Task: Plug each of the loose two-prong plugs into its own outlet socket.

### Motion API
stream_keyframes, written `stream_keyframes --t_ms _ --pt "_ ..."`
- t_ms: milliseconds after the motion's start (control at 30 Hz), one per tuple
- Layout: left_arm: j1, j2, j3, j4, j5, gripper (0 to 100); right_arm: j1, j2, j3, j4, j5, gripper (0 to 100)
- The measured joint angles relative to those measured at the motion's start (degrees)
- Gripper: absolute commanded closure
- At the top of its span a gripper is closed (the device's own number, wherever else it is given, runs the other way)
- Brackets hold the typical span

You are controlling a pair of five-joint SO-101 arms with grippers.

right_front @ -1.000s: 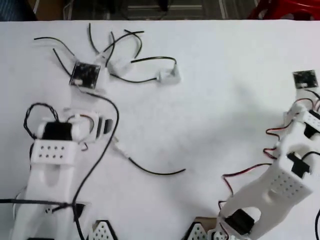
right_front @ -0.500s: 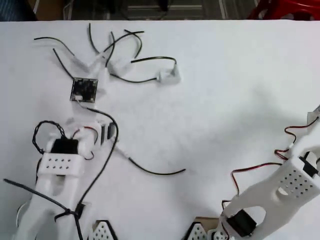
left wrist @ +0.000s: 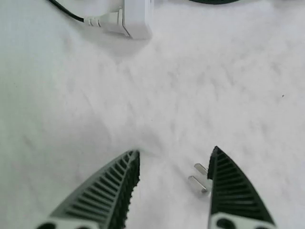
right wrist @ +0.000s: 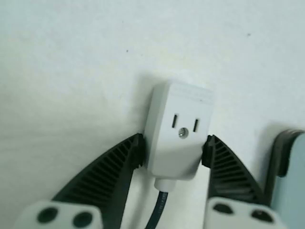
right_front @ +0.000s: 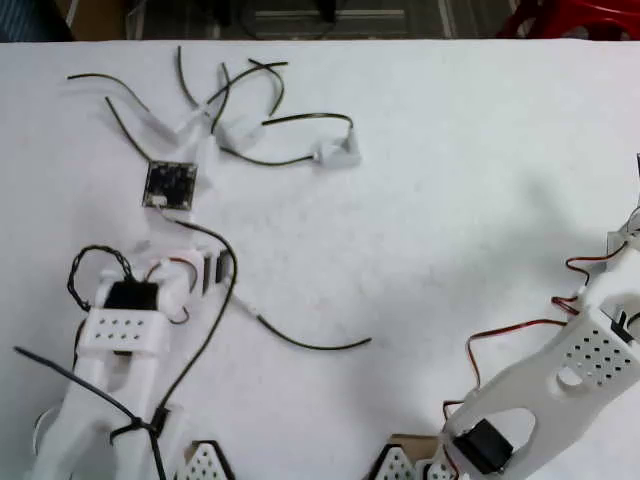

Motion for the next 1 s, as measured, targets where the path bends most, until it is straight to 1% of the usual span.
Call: stream_keyframes --t_ms 133,233,367,500,600,667,800,900,1000 --pt "0.0 0.0 0.4 -1.6 0.0 76 0.0 0.0 -0.1 -0.1 0.0 93.0" --pt "0.0 0.0 0.4 -1.6 0.0 76 0.1 0.0 -2.1 2.8 -0.1 93.9" --pt "0.0 0.0 0.4 -1.6 0.0 76 -1.3 0.1 -6.2 13.0 -0.7 93.9" --pt "0.0 0.0 0.4 -2.1 0.0 76 -5.2 -0.5 -11.0 26.5 -6.9 93.9" --pt "-0.4 0.0 0.4 -3.4 0.0 76 -9.7 -1.7 -14.2 36.7 -11.7 93.9" --pt "-2.0 0.0 0.4 -3.7 0.6 76 -13.1 -3.3 -16.2 43.0 -14.4 93.9" --pt "-7.3 0.0 0.4 -6.4 7.0 76 -21.2 -8.0 -18.0 52.8 -19.8 93.9" --pt "-12.8 0.0 0.5 -8.9 12.8 76 -28.2 -11.6 -17.8 55.1 -23.6 93.9" --pt "-17.1 0.0 0.5 -9.7 17.2 76 -36.0 -15.6 -14.7 55.7 -27.6 93.9"
